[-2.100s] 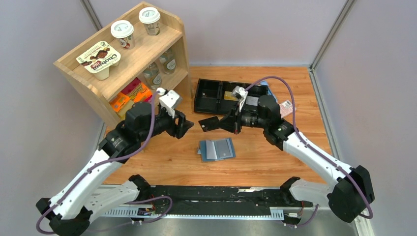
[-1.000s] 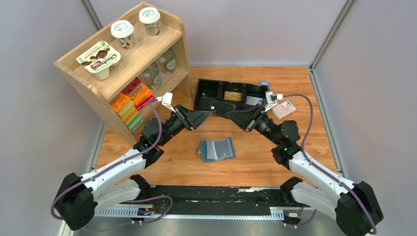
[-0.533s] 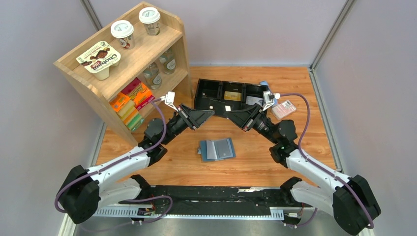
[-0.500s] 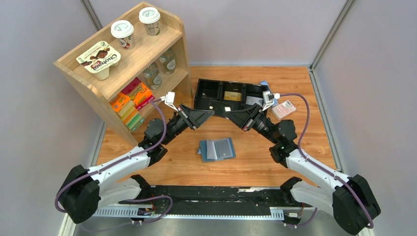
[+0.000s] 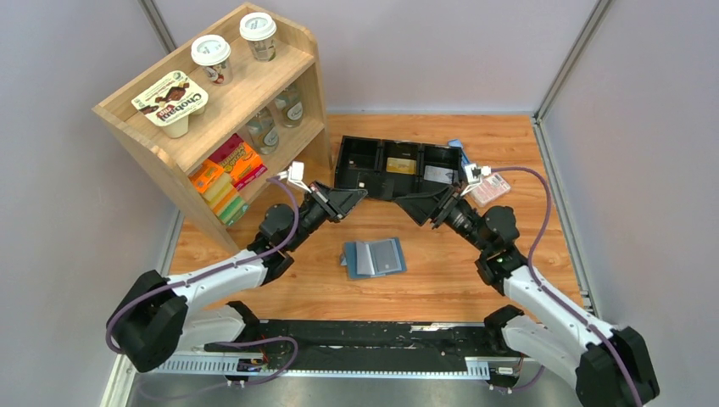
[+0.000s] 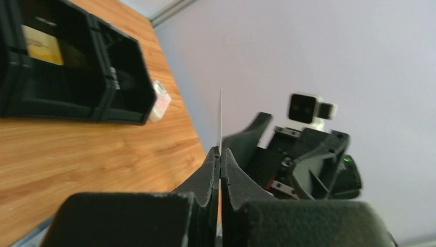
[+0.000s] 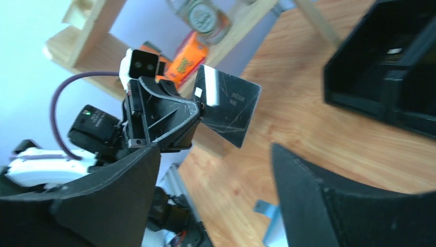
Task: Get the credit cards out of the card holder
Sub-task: Place the credit card in the storage box.
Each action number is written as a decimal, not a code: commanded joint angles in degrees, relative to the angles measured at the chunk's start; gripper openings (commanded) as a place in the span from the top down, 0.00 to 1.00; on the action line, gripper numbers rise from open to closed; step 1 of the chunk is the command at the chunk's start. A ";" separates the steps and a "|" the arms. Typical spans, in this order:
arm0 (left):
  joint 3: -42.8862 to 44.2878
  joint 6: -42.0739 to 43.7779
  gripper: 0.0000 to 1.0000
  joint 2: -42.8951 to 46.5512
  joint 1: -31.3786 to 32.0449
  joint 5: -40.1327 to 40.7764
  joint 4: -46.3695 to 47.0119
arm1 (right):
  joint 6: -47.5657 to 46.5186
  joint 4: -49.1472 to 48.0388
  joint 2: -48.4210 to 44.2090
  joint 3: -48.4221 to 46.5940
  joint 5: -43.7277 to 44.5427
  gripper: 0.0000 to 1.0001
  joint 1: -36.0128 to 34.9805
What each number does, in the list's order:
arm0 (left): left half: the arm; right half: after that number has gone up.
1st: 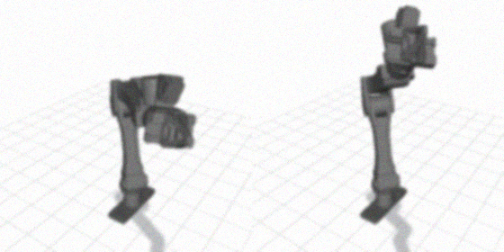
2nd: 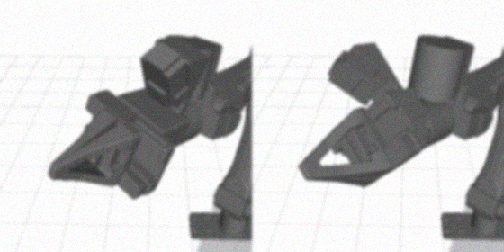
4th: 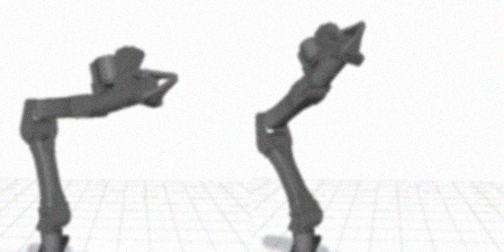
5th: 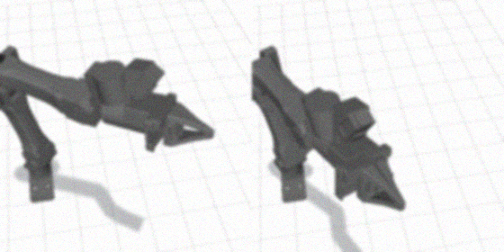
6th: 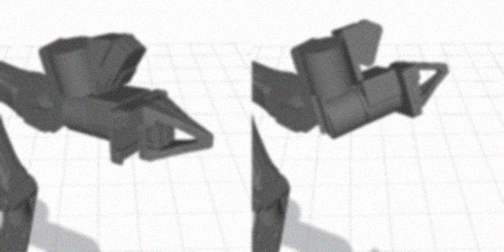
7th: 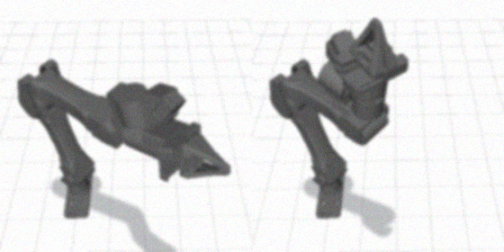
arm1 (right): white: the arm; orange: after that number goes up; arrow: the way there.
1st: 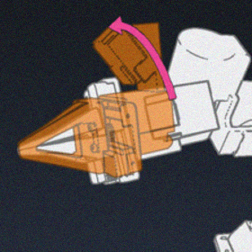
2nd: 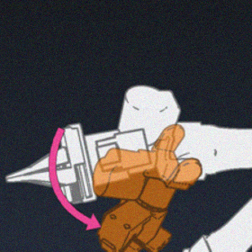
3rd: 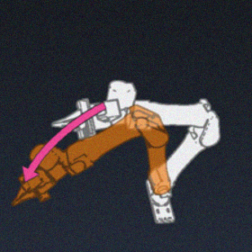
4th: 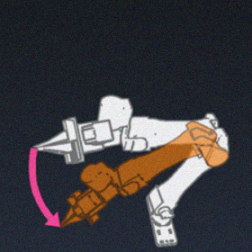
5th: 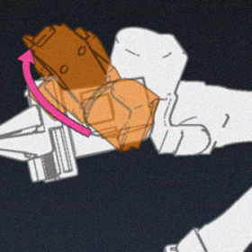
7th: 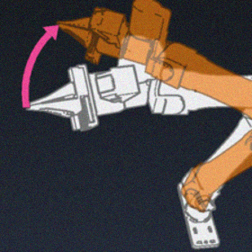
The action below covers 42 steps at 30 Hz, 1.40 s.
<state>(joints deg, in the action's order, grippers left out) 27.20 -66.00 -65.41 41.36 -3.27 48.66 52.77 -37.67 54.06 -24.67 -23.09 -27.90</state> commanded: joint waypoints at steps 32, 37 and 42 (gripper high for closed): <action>43.45 28.03 1.00 -45.07 -10.78 9.42 -35.65 | -35.98 43.03 -22.25 -1.26 17.03 0.00 2.76; 46.45 28.64 0.98 -47.70 -10.87 9.85 -41.09 | -35.99 43.03 -21.98 -1.44 16.85 0.00 2.85; 48.73 29.17 0.80 -48.15 -10.87 11.97 -46.11 | -36.07 43.12 -21.90 -1.52 16.67 0.00 2.94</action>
<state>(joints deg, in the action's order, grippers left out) 72.95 -38.68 -113.38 30.76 6.66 7.62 17.87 6.61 32.47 -24.73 -6.55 -25.28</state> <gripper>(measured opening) 0.103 0.998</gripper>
